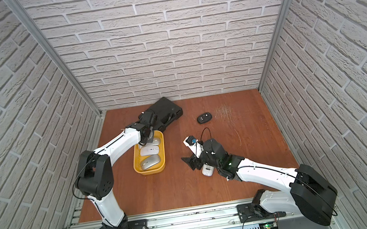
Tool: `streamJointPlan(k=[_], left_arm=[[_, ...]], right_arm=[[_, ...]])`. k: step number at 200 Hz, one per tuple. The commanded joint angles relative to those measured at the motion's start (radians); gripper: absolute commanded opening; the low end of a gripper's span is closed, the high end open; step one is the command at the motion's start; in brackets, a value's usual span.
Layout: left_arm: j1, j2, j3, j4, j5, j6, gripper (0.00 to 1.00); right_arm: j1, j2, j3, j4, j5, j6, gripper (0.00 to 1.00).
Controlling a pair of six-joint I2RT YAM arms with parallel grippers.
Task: Put the mouse in the storage box
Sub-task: Place the mouse in the storage box.
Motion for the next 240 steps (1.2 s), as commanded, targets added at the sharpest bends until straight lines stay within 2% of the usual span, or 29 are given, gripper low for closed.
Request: streamJointPlan(k=[1, 38, 63, 82, 122, 148, 160, 184, 240], left_arm=[[0.017, 0.034, 0.041, 0.057, -0.045, 0.066, 0.00], [0.025, 0.091, 0.067, 0.083, -0.020, 0.101, 0.01], [0.026, 0.101, 0.066, 0.099, -0.011, 0.111, 0.10], [0.025, 0.101, 0.060, 0.105, 0.005, 0.114, 0.26], [0.017, 0.095, 0.045, 0.099, 0.023, 0.110, 0.46], [-0.006, 0.073, 0.031, 0.098, 0.038, 0.109, 0.72], [-0.017, 0.060, 0.021, 0.101, 0.050, 0.106, 0.79], [-0.033, 0.046, 0.015, 0.098, 0.063, 0.100, 0.84], [-0.059, -0.031, -0.009, 0.088, 0.176, 0.063, 0.93]], right_arm=[[-0.006, -0.006, -0.014, 0.042, -0.017, 0.009, 0.81], [-0.009, -0.007, -0.014, 0.044, -0.017, 0.010, 0.81], [-0.010, 0.000, -0.012, 0.046, -0.023, 0.011, 0.81], [-0.012, 0.004, -0.010, 0.047, -0.028, 0.012, 0.81], [-0.013, 0.009, -0.009, 0.051, -0.030, 0.011, 0.81], [-0.013, 0.011, -0.007, 0.051, -0.030, 0.012, 0.81], [-0.014, 0.010, -0.007, 0.050, -0.030, 0.014, 0.81], [-0.015, 0.011, -0.007, 0.049, -0.027, 0.014, 0.81], [-0.019, -0.004, -0.012, 0.044, -0.008, 0.023, 0.81]])
